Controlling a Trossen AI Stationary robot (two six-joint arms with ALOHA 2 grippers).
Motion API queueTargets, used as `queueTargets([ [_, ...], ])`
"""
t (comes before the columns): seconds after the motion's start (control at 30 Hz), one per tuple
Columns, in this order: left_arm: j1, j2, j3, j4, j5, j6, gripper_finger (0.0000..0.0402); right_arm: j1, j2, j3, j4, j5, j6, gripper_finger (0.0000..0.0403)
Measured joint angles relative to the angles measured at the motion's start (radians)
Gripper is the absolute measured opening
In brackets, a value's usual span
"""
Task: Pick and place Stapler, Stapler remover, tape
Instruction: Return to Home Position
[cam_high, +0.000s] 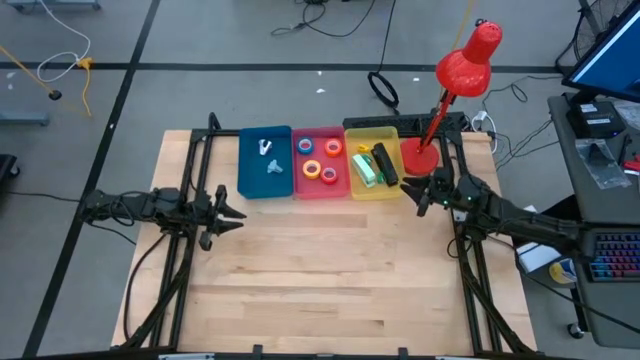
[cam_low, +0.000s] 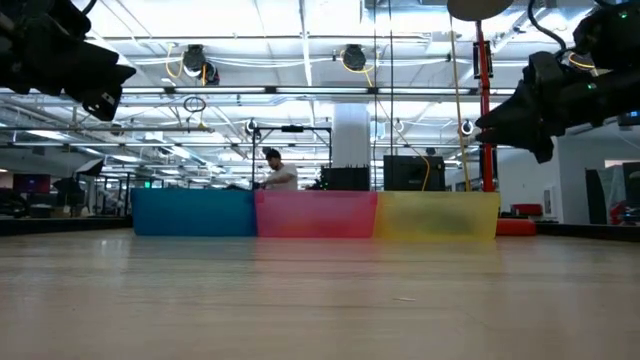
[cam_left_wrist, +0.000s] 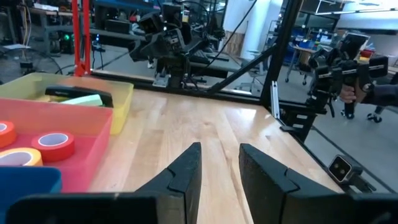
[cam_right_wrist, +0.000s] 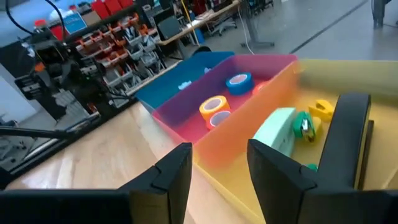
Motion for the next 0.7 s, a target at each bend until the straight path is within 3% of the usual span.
queueTargets([
  [0.33, 0.000, 0.000, 0.000, -0.007, 0.000, 0.008, 0.0108, 0.000, -0.034, -0.076, 0.004, -0.005, -0.002, 0.0145],
  [0.5, 0.000, 0.002, 0.000, -0.009, -0.003, 0.004, 0.0108, 0.000, -0.034, -0.081, -0.007, -0.071, -0.052, 0.0148],
  [0.7, 0.000, 0.002, 0.000, 0.002, -0.003, -0.039, 0.0108, 0.000, -0.033, -0.081, -0.013, -0.078, -0.078, 0.0146],
])
